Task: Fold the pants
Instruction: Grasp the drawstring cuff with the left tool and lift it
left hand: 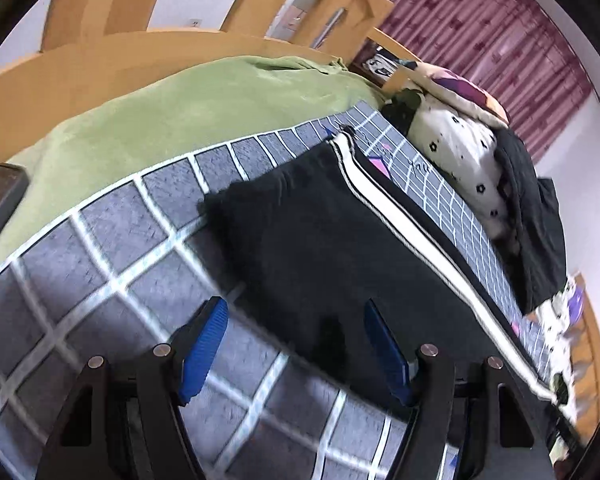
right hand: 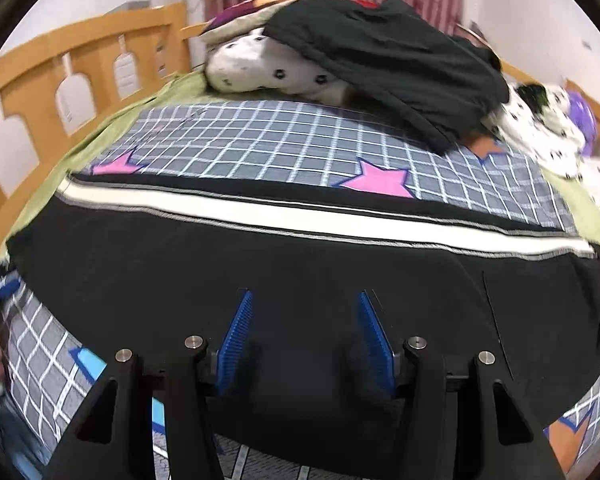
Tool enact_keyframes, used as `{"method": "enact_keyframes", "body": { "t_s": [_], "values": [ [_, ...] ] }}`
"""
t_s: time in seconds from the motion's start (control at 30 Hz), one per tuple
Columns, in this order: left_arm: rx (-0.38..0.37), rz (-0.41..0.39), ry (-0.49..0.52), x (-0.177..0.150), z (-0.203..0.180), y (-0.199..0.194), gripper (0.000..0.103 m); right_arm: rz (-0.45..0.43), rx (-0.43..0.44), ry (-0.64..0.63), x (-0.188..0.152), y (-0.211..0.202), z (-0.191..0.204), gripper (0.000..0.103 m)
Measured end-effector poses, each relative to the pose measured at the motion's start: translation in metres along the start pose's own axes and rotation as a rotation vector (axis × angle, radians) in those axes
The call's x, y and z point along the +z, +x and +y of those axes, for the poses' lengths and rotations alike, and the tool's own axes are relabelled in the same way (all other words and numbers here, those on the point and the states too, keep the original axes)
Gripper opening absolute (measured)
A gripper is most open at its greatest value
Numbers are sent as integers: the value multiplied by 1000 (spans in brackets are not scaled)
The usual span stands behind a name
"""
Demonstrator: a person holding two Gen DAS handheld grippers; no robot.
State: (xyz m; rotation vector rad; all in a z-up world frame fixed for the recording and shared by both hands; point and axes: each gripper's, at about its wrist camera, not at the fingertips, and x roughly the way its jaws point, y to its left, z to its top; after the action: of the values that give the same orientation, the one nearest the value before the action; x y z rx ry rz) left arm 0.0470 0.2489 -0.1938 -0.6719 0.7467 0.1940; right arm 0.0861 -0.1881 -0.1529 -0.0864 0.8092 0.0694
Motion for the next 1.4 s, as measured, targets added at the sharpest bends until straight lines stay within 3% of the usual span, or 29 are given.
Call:
{"method": "enact_keyframes", "body": {
  "t_s": [0.13, 0.4, 0.43, 0.5, 0.53, 0.63, 0.87, 1.03, 1.17, 1.3, 1.4],
  "values": [
    [-3, -10, -73, 20, 5, 16, 68, 23, 52, -4, 1, 1, 4, 54],
    [40, -32, -78, 44, 6, 36, 67, 55, 106, 119, 0, 8, -17, 54],
    [55, -40, -73, 44, 3, 37, 65, 61, 102, 123, -1, 10, -18, 54],
    [92, -53, -63, 43, 2, 37, 52, 65, 80, 123, -2, 13, -19, 54],
    [127, -55, -60, 43, 2, 38, 38, 62, 69, 126, -2, 15, -20, 54],
    [103, -52, -58, 44, 9, 36, 29, 81, 39, 137, -5, 21, -23, 54],
    [115, -80, -53, 42, 8, 34, 29, 63, -22, 165, -11, 21, -34, 53],
    [126, -76, -49, 42, 6, 33, 29, 135, 38, 189, -13, 27, -42, 46],
    [118, -57, -56, 45, 4, 31, 22, 143, 60, 180, -17, 26, -42, 46],
    [178, -121, 44, 49, -28, 16, 20, 112, 57, 174, -19, 17, -46, 46],
    [236, -211, 206, 47, -78, -5, 19, 83, 55, 182, -21, 9, -56, 46]
  ]
}}
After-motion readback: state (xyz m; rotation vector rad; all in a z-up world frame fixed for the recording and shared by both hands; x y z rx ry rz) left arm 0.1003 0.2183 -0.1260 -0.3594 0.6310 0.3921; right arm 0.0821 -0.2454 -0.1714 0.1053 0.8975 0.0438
